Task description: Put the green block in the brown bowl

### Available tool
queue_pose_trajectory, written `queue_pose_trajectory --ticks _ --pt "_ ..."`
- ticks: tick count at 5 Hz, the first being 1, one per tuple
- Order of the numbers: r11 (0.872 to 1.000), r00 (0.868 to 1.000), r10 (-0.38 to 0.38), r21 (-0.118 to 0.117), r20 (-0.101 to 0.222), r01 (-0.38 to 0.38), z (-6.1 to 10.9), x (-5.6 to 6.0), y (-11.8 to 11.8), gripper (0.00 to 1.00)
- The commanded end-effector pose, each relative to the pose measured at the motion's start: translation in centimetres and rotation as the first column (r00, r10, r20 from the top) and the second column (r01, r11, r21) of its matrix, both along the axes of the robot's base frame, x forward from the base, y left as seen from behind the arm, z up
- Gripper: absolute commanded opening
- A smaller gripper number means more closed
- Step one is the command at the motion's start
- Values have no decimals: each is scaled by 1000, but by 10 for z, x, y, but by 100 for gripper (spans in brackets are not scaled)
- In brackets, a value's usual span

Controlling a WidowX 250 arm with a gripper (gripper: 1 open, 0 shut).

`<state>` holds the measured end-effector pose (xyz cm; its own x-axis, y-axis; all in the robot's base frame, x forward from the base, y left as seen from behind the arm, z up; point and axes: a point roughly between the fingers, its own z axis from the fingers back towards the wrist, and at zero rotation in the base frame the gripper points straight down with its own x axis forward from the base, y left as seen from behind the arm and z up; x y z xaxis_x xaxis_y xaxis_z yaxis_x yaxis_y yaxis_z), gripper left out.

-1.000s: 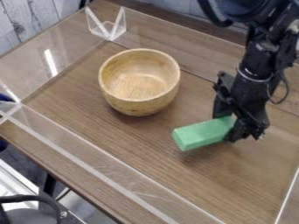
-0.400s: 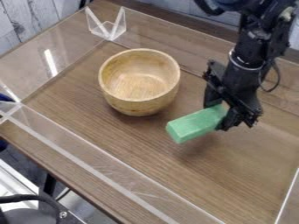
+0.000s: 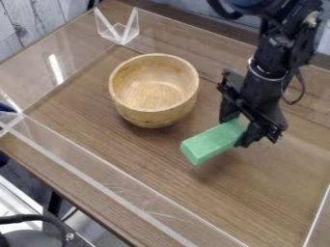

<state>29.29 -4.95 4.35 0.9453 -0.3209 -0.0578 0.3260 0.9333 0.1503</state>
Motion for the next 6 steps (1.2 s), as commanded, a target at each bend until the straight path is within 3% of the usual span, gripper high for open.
queue_pose_trajectory --ticks 1,3,5,6 --pt "999 996 26 -30 88 -23 26 6 7 0" --pt "991 987 128 -38 99 -125 44 5 54 0" --pt "973 968 229 -55 100 -225 63 7 129 0" --pt "974 970 221 -69 100 -215 75 12 150 0"
